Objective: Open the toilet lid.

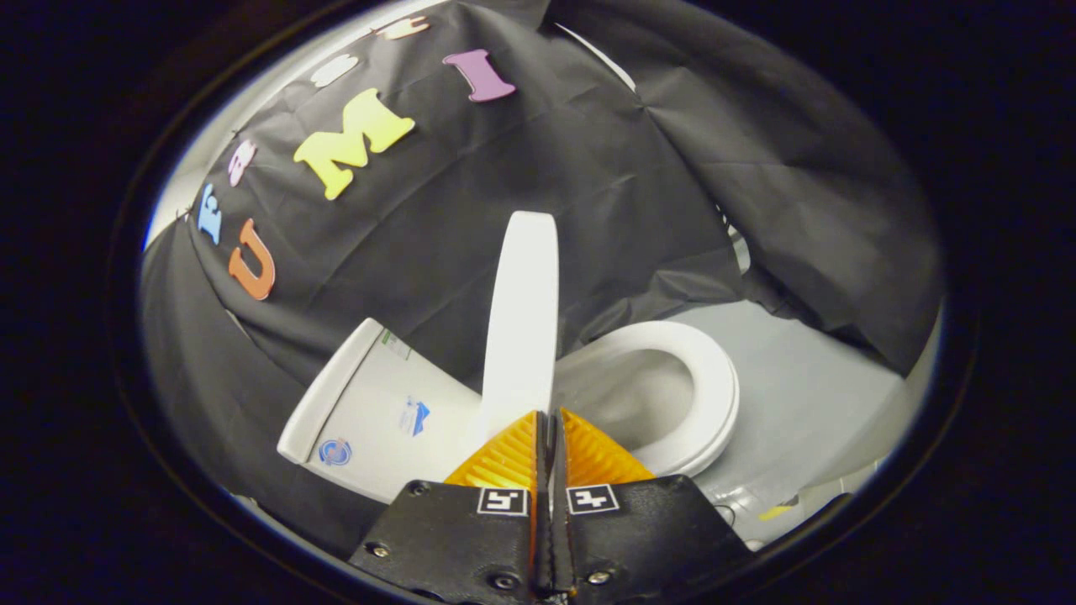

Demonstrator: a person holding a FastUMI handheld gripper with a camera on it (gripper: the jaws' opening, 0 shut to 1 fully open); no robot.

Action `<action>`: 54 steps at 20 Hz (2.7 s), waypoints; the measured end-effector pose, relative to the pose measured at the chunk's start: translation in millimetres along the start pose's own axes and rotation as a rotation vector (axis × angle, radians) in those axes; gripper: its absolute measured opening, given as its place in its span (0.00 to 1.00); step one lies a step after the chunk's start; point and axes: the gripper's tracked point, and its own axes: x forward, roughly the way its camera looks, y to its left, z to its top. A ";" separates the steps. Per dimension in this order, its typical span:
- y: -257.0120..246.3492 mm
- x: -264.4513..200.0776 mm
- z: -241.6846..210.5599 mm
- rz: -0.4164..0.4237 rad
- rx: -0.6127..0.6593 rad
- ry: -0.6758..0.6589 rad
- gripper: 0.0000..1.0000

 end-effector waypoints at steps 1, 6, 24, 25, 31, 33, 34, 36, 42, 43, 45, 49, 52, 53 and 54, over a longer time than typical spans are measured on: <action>1.8 -0.1 0.7 -0.010 -0.021 -0.008 0.04; 21.9 -4.6 -0.9 -0.054 -0.129 -0.041 0.04; 112.5 -11.3 -10.0 -0.134 -0.474 -0.123 0.05; 118.7 -11.0 -11.4 -0.134 -0.495 -0.124 0.05; 143.2 -11.0 -22.4 -0.145 -0.606 -0.138 0.07; 150.3 -9.5 -26.3 -0.155 -0.635 -0.145 0.08; 156.2 -9.2 -28.2 -0.152 -0.647 -0.146 0.08; 167.8 -6.4 -32.6 -0.137 -0.675 -0.145 0.09; 196.3 1.9 -51.2 -0.110 -0.752 -0.149 0.10; 199.5 2.4 -54.6 -0.104 -0.762 -0.148 0.10; 206.2 5.1 -59.6 -0.095 -0.785 -0.148 0.10; 219.0 9.8 -68.4 -0.086 -0.831 -0.138 0.10; 228.5 14.1 -75.4 -0.075 -0.871 -0.138 0.11; 231.2 15.5 -76.7 -0.072 -0.880 -0.137 0.11; 233.3 15.2 -80.8 -0.068 -0.887 -0.134 0.11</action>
